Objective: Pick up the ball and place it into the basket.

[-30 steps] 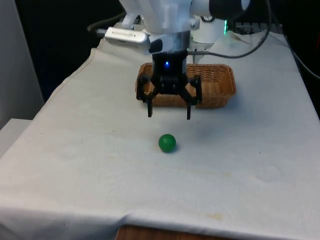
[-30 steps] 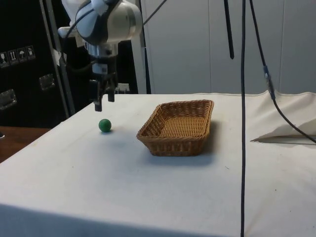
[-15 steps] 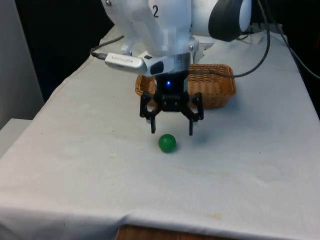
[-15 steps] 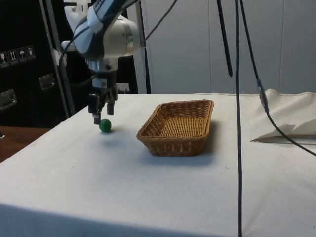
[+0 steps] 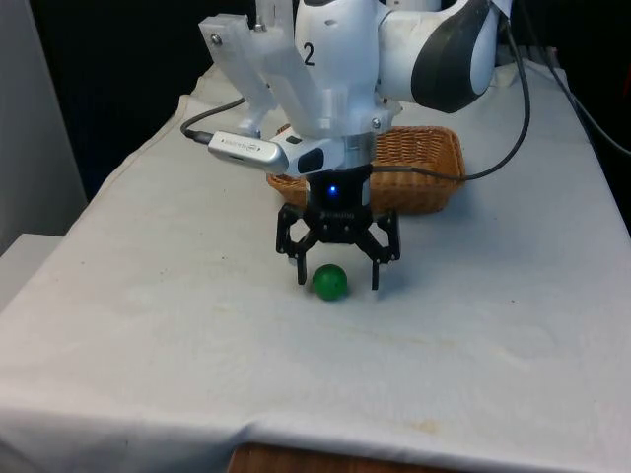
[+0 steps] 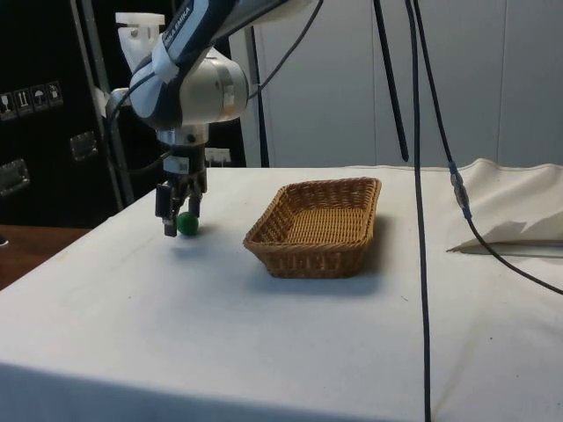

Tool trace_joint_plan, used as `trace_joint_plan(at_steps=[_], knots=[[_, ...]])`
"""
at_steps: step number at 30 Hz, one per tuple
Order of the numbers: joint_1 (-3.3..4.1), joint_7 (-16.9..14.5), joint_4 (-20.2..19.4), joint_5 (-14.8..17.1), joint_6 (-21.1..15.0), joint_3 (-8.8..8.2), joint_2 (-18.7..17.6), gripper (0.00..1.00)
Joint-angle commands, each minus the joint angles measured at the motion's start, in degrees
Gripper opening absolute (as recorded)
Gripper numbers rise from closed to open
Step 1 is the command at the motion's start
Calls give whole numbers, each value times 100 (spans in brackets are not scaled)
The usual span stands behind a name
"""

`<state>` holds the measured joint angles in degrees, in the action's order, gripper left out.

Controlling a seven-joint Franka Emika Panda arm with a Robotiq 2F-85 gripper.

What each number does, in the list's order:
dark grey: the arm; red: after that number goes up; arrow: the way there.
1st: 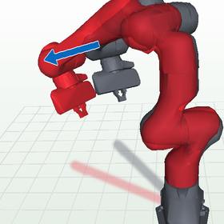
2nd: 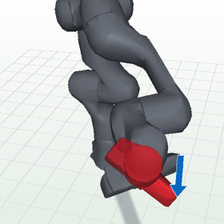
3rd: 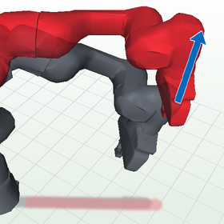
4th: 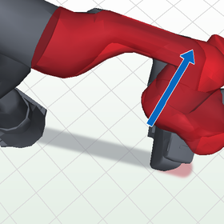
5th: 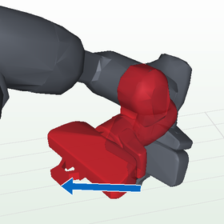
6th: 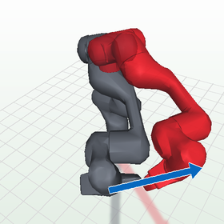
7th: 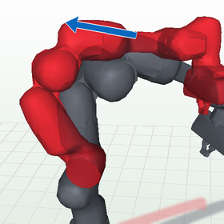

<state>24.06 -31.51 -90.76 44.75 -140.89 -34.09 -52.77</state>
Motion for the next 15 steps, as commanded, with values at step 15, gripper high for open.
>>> trace_joint_plan(at_steps=[15], knots=[[6, 0, 0, 0, 0, 0, 0, 61]])
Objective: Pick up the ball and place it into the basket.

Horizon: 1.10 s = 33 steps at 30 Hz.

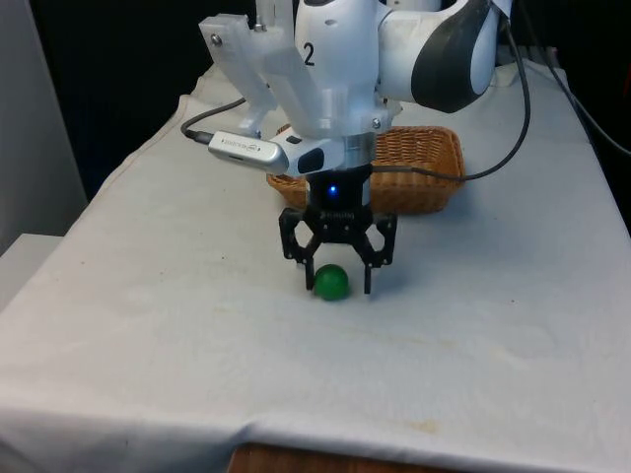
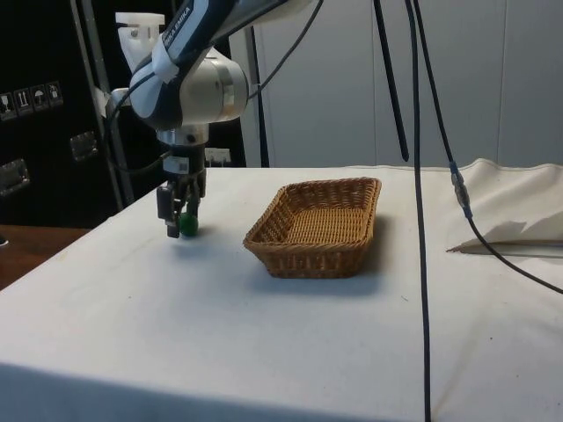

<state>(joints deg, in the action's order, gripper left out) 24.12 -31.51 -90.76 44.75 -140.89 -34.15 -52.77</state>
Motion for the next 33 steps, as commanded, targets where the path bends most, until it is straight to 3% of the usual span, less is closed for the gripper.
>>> trace_joint_plan(at_steps=[1, 5, 6, 15, 16, 17, 23, 25, 26, 27, 33], knots=[[0, 0, 0, 0, 0, 6, 0, 50], [0, 0, 0, 0, 0, 6, 0, 14], [0, 0, 0, 0, 0, 0, 0, 0], [29, -17, -69, -11, 6, -34, 86, 1], [6, 0, 0, 0, 6, -11, 0, 1], [63, -34, -143, -17, 6, -80, 172, 1], [166, -103, -498, -52, -46, -149, 550, 1], [189, -126, -619, -80, -52, -160, 682, 1], [120, -103, -476, -52, 6, -109, 567, 1], [201, -126, -682, -103, -57, -166, 756, 1], [264, -138, -1049, -252, -80, -195, 1192, 1]])
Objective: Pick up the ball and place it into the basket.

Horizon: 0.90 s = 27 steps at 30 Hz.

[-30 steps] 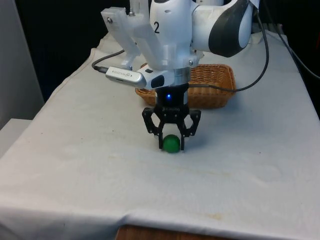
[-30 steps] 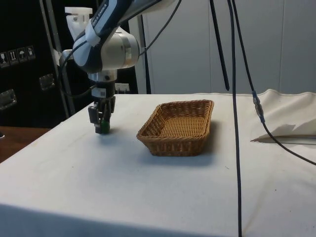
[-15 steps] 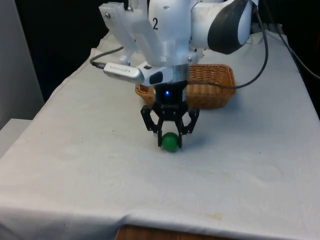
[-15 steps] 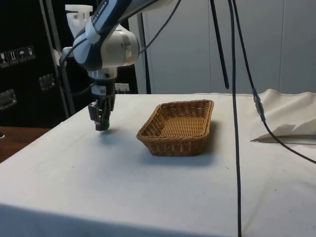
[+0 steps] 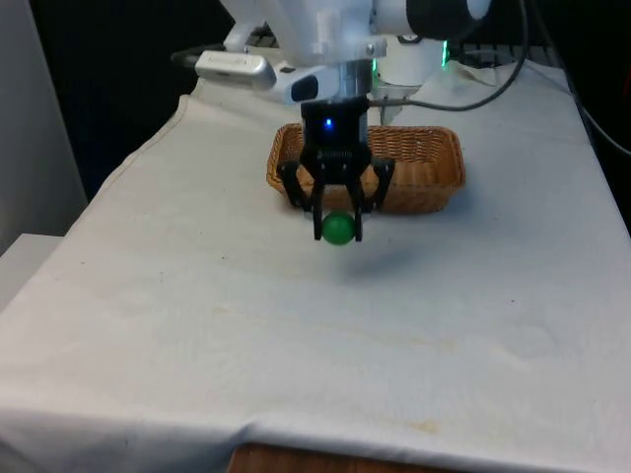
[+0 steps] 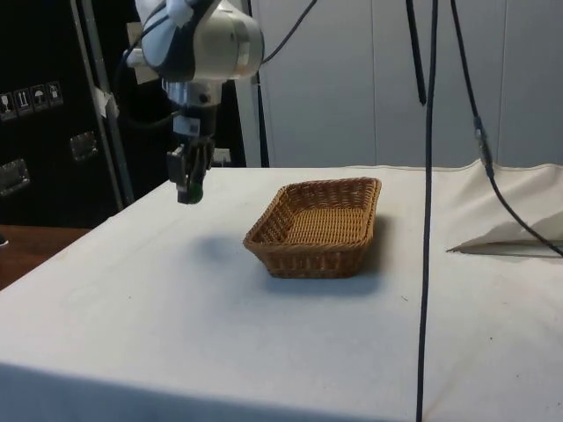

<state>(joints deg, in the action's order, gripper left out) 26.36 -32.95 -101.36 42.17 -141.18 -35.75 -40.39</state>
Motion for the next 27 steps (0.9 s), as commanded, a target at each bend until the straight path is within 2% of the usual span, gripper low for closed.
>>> trace_joint_plan(at_steps=[1, 2, 3, 4, 5, 13, 14, 15, 17, 22, 23, 24, 27], knots=[[57, -11, -115, -29, -63, -46, 97, 1], [69, -23, -172, -40, -69, -46, 160, 1], [17, -23, -132, -29, -6, -6, 143, 1], [17, -23, -132, -29, -6, -6, 143, 1], [80, -46, -298, -80, -80, -63, 309, 1], [97, -160, -802, -292, -143, -97, 940, 1], [40, -172, -716, -241, -69, -40, 877, 1], [103, -178, -854, -315, -143, -103, 1014, 1], [103, -201, -957, -372, -149, -120, 1152, 1], [97, -281, -1238, -521, -183, -149, 1530, 1], [46, -298, -1180, -464, -103, -97, 1484, 1], [103, -298, -1283, -544, -195, -155, 1587, 1], [103, -327, -1432, -636, -241, -172, 1782, 1]])
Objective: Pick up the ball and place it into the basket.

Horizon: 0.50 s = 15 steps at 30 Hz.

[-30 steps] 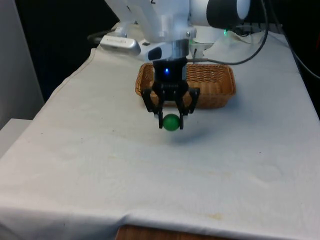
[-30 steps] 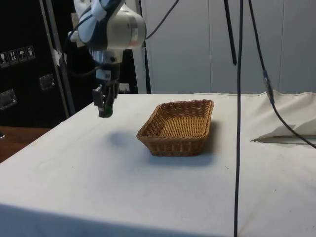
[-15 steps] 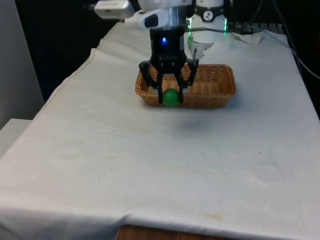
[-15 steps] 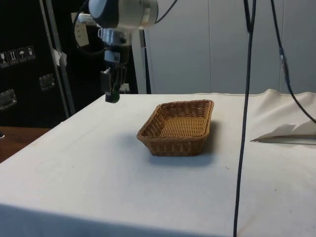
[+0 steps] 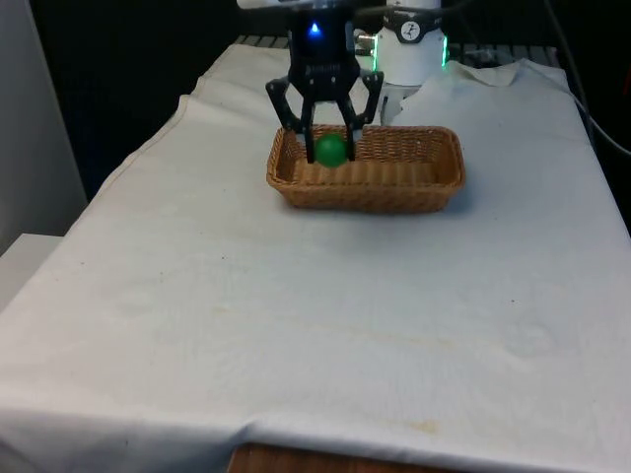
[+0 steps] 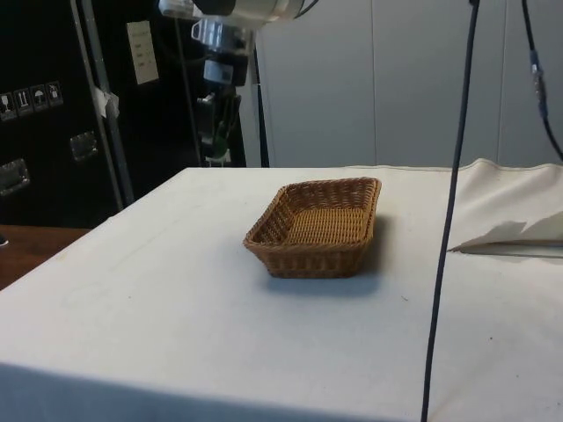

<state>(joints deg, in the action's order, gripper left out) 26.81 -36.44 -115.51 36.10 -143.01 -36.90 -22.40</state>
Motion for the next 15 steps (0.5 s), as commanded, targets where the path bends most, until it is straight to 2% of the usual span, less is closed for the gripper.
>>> trace_joint_plan(at_steps=[1, 3, 4, 5, 12, 13, 14, 15], knots=[[57, 17, -109, -103, -74, -63, 115, 1], [57, 17, -212, -172, -92, -69, 252, 1], [0, -6, -138, -109, -6, -11, 206, 1], [57, 17, -252, -206, -97, -74, 309, 1], [46, 34, -659, -476, -166, -86, 848, 1], [0, -6, -539, -372, -74, -34, 745, 1], [46, 34, -705, -504, -178, -86, 905, 1], [46, 34, -762, -533, -183, -86, 980, 1]])
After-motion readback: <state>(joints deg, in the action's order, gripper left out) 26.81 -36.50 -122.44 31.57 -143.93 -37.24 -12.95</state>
